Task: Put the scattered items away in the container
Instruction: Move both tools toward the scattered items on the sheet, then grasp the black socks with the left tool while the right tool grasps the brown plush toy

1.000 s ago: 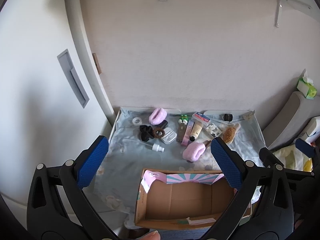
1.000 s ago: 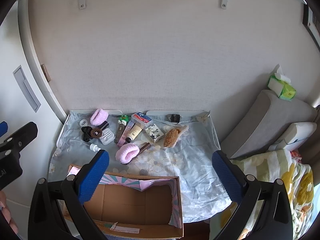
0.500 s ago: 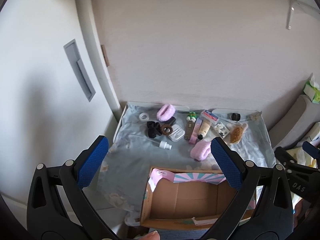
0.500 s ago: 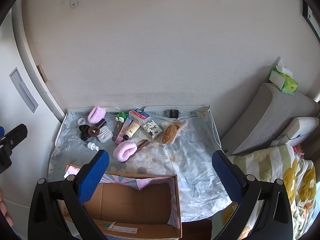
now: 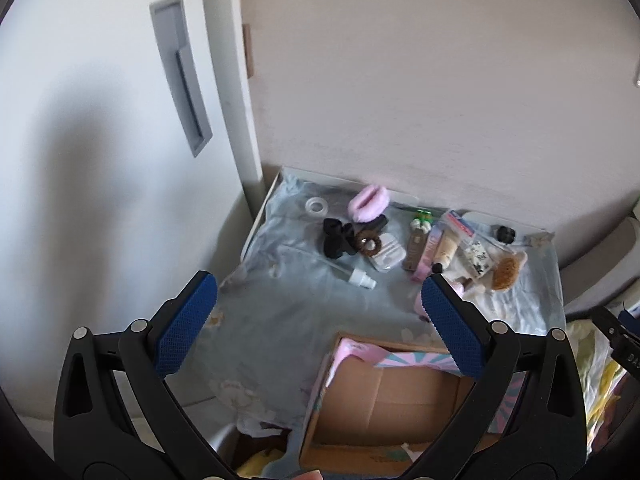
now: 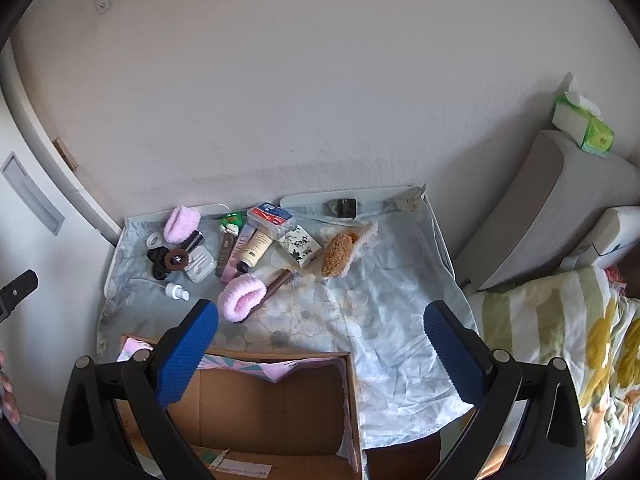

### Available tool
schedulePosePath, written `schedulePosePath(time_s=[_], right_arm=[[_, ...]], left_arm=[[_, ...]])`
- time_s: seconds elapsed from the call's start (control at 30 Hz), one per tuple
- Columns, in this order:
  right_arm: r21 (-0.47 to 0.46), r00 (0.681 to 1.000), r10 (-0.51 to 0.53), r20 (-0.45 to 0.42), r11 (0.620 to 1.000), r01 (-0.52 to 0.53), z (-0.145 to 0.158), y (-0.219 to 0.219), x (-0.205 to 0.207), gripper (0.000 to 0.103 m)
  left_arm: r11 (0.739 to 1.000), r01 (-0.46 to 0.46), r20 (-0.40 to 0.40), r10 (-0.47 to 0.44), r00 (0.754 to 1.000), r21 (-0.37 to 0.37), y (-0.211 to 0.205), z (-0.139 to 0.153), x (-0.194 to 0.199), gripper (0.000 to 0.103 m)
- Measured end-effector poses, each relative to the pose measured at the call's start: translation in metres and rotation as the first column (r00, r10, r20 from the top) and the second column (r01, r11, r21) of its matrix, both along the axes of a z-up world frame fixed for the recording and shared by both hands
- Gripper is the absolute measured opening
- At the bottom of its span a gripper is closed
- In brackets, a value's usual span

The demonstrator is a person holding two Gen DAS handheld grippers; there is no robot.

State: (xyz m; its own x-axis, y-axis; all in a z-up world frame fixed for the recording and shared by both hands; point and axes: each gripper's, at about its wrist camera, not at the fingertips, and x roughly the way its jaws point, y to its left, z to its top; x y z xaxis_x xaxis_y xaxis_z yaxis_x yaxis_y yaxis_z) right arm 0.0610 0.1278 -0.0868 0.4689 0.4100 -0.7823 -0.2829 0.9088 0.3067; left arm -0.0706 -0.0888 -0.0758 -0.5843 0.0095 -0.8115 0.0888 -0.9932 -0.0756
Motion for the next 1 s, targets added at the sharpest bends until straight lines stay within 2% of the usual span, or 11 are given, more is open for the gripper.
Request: schedulePosePath(time_s=[0.1, 0.2, 0.33, 0.4, 0.53, 0.57, 0.73, 0.83, 1.0], right_arm=[[-0.021, 1.0, 0.0, -0.006, 1.0, 0.0, -0.007, 0.004, 0.009, 0.103], [-0.058, 1.0, 0.011, 0.003, 0.998, -0.011, -0.014, 0.01, 0.018, 0.103], [-0.054, 1.0, 0.024, -0.011, 0.998, -0.025, -0.029, 0.016, 0.039, 0.103], [-0.051, 0.999, 0.029, -0.024, 0.998, -0.031, -0.039, 0.017, 0.051, 0.103], [-0.079, 0.996, 0.051, -0.07, 0.995, -0.057, -0.069, 0.026, 0.081, 0.103], [-0.096, 0.995, 0.053, -0.089, 0.994, -0.061, -0.078, 0.029, 0.089, 0.103], [-0.132, 0.985, 0.051, -0.166, 0.989, -0.073, -0.115, 0.042, 0.118, 0.103], [-0.137, 0.977, 0.042, -0.208, 0.988, -0.072, -0.132, 0.051, 0.133, 0.1], [-0.098, 0.959, 0.021, -0.283, 0.994, -0.05, -0.155, 0.063, 0.149, 0.097]], left_arm=[[0.999, 0.029, -0.031, -0.029, 0.999, 0.027, -0.005, -0.008, -0.013, 0.102], [0.997, 0.081, -0.036, -0.08, 0.996, 0.02, -0.002, -0.017, -0.03, 0.102], [0.991, 0.123, 0.007, -0.124, 0.992, 0.05, -0.002, -0.043, -0.062, 0.102], [0.99, 0.127, 0.049, -0.13, 0.99, 0.054, -0.004, -0.064, -0.082, 0.102], [0.982, 0.131, 0.117, -0.148, 0.982, 0.139, -0.012, -0.11, -0.117, 0.102], [0.981, 0.134, 0.147, -0.155, 0.977, 0.141, -0.012, -0.124, -0.126, 0.102], [0.988, 0.149, 0.235, -0.153, 0.96, 0.032, -0.006, -0.174, -0.156, 0.102], [0.986, 0.165, 0.284, -0.162, 0.945, 0.011, -0.003, -0.196, -0.17, 0.102], [0.98, 0.199, 0.302, -0.184, 0.936, -0.019, 0.005, -0.212, -0.184, 0.102]])
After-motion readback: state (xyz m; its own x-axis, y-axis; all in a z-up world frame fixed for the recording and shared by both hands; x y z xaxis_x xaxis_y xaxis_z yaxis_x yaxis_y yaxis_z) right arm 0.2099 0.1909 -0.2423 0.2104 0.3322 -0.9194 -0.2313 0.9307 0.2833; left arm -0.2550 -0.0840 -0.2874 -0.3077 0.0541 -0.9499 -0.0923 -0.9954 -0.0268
